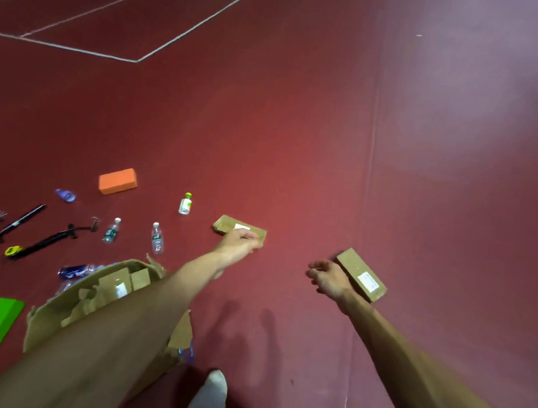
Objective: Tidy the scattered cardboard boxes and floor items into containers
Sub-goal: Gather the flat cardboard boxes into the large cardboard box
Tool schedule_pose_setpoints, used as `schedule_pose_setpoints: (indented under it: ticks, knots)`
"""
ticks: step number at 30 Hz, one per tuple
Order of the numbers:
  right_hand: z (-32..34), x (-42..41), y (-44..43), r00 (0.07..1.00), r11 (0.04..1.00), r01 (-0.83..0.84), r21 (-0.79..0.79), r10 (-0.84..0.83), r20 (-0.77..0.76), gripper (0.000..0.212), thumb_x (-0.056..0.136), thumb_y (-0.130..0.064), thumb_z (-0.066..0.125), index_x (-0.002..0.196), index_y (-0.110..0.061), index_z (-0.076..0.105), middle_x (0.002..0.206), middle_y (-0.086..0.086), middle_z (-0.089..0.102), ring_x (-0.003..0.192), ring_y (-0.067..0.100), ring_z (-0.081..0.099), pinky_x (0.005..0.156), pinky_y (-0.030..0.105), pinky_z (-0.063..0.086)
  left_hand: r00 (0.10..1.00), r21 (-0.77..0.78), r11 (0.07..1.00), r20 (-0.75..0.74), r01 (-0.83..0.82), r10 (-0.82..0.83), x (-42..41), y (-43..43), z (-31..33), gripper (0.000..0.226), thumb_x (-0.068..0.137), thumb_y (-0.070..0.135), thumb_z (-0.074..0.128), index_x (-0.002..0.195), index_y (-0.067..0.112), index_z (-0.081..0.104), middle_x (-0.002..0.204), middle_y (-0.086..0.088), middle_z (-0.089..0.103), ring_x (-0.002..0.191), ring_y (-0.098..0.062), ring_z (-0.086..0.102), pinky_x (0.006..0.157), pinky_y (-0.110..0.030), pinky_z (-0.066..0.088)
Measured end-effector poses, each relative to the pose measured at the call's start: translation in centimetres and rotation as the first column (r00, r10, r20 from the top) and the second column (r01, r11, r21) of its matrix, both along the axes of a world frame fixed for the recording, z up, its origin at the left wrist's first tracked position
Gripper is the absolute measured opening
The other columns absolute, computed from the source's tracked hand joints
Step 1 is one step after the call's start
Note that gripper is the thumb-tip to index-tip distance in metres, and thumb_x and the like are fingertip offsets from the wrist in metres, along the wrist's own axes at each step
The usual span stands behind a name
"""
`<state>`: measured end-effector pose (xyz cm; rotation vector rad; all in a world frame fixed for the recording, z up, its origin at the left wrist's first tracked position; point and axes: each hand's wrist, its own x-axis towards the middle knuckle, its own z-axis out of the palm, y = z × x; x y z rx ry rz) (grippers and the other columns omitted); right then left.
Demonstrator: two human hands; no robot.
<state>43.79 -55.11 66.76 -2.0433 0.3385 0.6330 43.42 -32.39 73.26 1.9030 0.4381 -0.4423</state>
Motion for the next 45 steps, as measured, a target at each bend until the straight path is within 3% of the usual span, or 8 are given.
schedule_pose_setpoints:
  ticks: [4, 9, 14, 21, 24, 30, 38, 45]
  knots:
    - [-0.1, 1.5, -5.1, 0.998, 0.997, 0.061, -0.037, -0.061, -0.001, 0.029, 0.083, -0.018, 0.063, 0.112, -0.012, 0.063, 0.094, 0.002, 0.063, 0.085, 0.017, 0.056, 0.069, 0.022, 0.042, 0.993, -0.002, 0.993, -0.007, 0.115, -0.115, 4.0, -5.2, -1.2, 0.019, 0.086, 0.021, 0.063, 0.106, 0.022, 0.063, 0.1, 0.001, 0.066, 0.088, -0.01, 0.062, 0.069, -0.016, 0.041]
    - [-1.2, 6.4, -10.3, 0.992, 0.987, 0.121, -0.104, -0.124, -0.027, 0.034, 0.087, -0.016, 0.062, 0.119, -0.006, 0.06, 0.108, 0.006, 0.063, 0.094, 0.018, 0.055, 0.082, 0.023, 0.04, 0.98, -0.022, 0.981, -0.046, 0.195, -0.196, 11.1, -10.3, -4.4, 0.02, 0.086, 0.02, 0.063, 0.106, 0.02, 0.064, 0.098, 0.001, 0.067, 0.084, -0.009, 0.062, 0.069, -0.02, 0.041]
    - [-3.9, 13.1, -14.6, 0.981, 0.97, 0.142, -0.195, -0.164, -0.1, 0.039, 0.086, -0.021, 0.062, 0.124, -0.01, 0.059, 0.113, 0.007, 0.064, 0.093, 0.018, 0.055, 0.077, 0.023, 0.039, 0.971, -0.05, 0.975, -0.097, 0.216, -0.22, 19.7, -14.5, -8.1, 0.017, 0.086, 0.02, 0.063, 0.103, 0.02, 0.066, 0.097, -0.002, 0.068, 0.089, -0.014, 0.063, 0.081, -0.026, 0.044]
    - [-11.4, 19.7, -21.7, 0.943, 0.938, 0.221, -0.267, -0.275, -0.187, 0.041, 0.085, -0.027, 0.061, 0.124, -0.017, 0.056, 0.118, 0.008, 0.067, 0.108, 0.026, 0.06, 0.08, 0.026, 0.042, 0.931, -0.057, 0.944, -0.155, 0.326, -0.331, 28.9, -22.2, -15.9, 0.015, 0.086, 0.018, 0.062, 0.101, 0.02, 0.065, 0.091, 0.0, 0.066, 0.086, -0.015, 0.062, 0.07, -0.022, 0.043]
    - [-17.7, 21.8, -25.5, 0.931, 0.928, 0.237, -0.286, -0.301, -0.204, 0.042, 0.085, -0.027, 0.061, 0.125, -0.017, 0.055, 0.119, 0.007, 0.067, 0.11, 0.026, 0.06, 0.085, 0.027, 0.044, 0.914, -0.05, 0.927, -0.158, 0.372, -0.375, 31.5, -26.2, -21.8, 0.01, 0.085, 0.017, 0.064, 0.091, 0.025, 0.064, 0.087, 0.001, 0.065, 0.085, -0.016, 0.061, 0.07, -0.022, 0.043]
    - [-36.8, 26.9, -32.0, 0.956, 0.923, 0.191, -0.334, -0.252, -0.151, 0.05, 0.086, -0.023, 0.06, 0.133, -0.011, 0.048, 0.125, 0.01, 0.06, 0.113, 0.027, 0.056, 0.08, 0.025, 0.039, 0.932, -0.001, 0.942, -0.15, 0.335, -0.331, 35.3, -33.1, -41.2, 0.018, 0.063, 0.035, 0.063, 0.081, 0.034, 0.065, 0.087, 0.01, 0.069, 0.096, -0.017, 0.066, 0.096, -0.037, 0.05]
    - [-63.6, 33.2, -37.0, 0.971, 0.886, 0.13, -0.445, -0.205, -0.123, 0.061, 0.081, -0.027, 0.063, 0.137, -0.013, 0.043, 0.136, 0.016, 0.046, 0.125, 0.032, 0.045, 0.104, 0.038, 0.041, 0.822, 0.012, 0.822, -0.017, 0.569, -0.569, 40.0, -38.4, -64.9, 0.02, 0.079, 0.017, 0.073, 0.096, 0.023, 0.065, 0.089, 0.004, 0.06, 0.074, -0.008, 0.054, 0.074, -0.009, 0.044]
    - [-75.5, 37.2, -37.1, 0.993, 0.81, 0.048, -0.585, -0.102, -0.061, 0.062, 0.089, -0.046, 0.052, 0.14, -0.016, 0.035, 0.138, 0.012, 0.044, 0.128, 0.032, 0.042, 0.11, 0.048, 0.029, 0.814, 0.132, 0.808, 0.012, 0.575, -0.581, 45.6, -38.1, -76.4, 0.018, 0.081, 0.019, 0.069, 0.099, 0.022, 0.064, 0.085, 0.007, 0.06, 0.07, -0.007, 0.053, 0.07, -0.015, 0.045]
